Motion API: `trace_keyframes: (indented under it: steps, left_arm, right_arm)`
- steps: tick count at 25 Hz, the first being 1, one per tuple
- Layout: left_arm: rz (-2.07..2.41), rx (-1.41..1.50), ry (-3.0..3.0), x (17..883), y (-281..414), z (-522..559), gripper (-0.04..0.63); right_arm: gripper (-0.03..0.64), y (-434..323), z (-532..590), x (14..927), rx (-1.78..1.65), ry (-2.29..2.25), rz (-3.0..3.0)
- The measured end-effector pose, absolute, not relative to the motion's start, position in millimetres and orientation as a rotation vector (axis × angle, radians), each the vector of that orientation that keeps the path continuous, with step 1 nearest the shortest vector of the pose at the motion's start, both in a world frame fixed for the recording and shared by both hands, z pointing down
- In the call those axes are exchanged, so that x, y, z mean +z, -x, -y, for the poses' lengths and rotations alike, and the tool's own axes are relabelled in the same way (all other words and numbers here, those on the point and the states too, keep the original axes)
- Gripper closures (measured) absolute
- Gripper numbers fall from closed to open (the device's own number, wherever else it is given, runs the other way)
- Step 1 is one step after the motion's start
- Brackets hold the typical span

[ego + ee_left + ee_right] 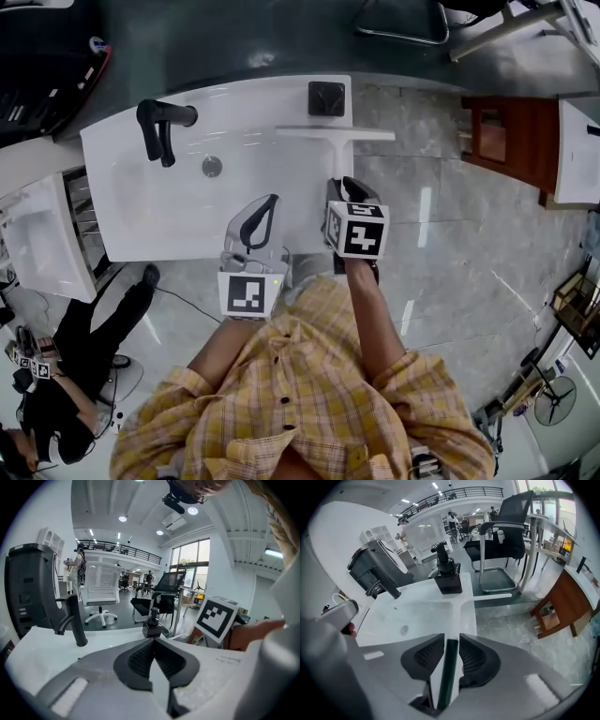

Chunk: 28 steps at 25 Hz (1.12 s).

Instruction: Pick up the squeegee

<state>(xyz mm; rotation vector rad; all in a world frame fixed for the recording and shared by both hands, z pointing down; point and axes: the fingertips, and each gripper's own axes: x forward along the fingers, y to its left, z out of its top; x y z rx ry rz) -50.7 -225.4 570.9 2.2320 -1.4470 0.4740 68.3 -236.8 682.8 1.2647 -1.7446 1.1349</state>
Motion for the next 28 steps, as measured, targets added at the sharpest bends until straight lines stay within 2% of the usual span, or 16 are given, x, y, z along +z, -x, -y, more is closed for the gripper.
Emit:
trace_keyframes:
  steps: [14,28]
  left_arm:
    - [1.495,0.491,-2.224,568.4,57.4,231.2,0.595]
    - [1.504,0.480,-2.245,558.0,59.6,219.1,0.595]
  right_arm:
    - [0.515,-68.7,237.3,698.5,1.099,-1.241,1.695]
    - [0.529,-70.4,238.5,680.7,1.108,-1.303,1.768]
